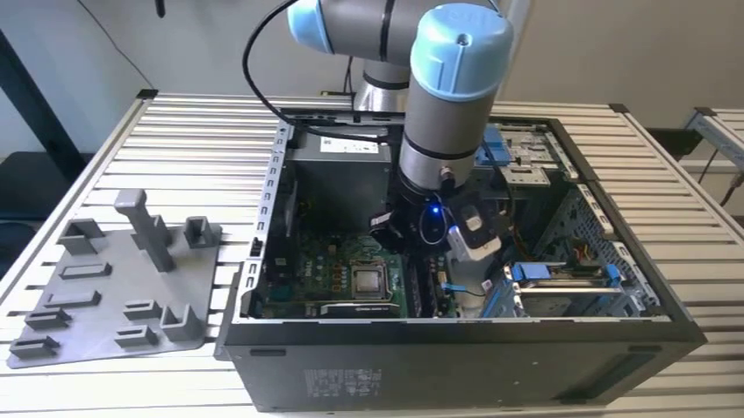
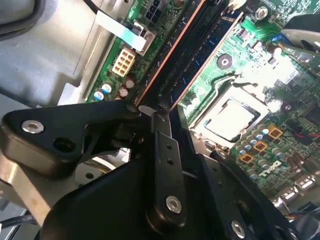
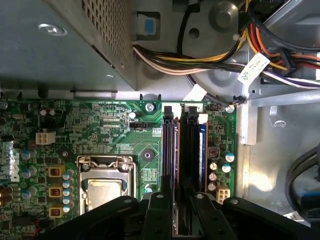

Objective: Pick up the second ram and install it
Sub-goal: 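Insert the second ram into the second slot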

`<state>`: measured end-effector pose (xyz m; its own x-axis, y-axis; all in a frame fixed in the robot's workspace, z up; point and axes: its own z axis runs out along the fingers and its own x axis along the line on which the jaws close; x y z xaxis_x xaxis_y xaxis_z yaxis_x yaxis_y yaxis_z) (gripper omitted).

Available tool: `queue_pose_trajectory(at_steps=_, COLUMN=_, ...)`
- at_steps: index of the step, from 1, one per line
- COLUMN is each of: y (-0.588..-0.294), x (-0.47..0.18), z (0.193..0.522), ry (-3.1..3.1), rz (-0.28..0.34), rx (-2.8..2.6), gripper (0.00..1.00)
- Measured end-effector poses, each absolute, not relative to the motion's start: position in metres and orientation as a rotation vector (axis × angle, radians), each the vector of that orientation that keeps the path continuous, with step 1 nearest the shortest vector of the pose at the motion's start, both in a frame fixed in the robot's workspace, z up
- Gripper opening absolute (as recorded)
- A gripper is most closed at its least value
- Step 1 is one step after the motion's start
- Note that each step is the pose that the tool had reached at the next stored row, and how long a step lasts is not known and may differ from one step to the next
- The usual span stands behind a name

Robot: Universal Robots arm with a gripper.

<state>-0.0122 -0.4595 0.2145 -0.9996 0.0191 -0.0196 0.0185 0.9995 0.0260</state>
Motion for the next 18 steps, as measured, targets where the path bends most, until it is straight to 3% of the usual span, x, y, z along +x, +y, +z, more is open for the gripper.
queue_pose_trajectory(at_steps=8, y=-0.460, x=-0.012, z=0.251, ry=3.122, rz=0.040, rx=0.030, gripper=0.22)
queue_pose_trajectory(at_steps=12, y=-0.459, x=-0.012, z=0.254, ry=3.122, rz=0.041, rx=0.030, gripper=0.22)
queue_pose_trajectory(at_steps=15, y=-0.459, x=-0.012, z=0.254, ry=3.122, rz=0.040, rx=0.030, gripper=0.11)
queue_pose_trajectory(at_steps=18, y=-0.459, x=-0.012, z=0.254, ry=3.122, rz=0.040, rx=0.030, gripper=0.11)
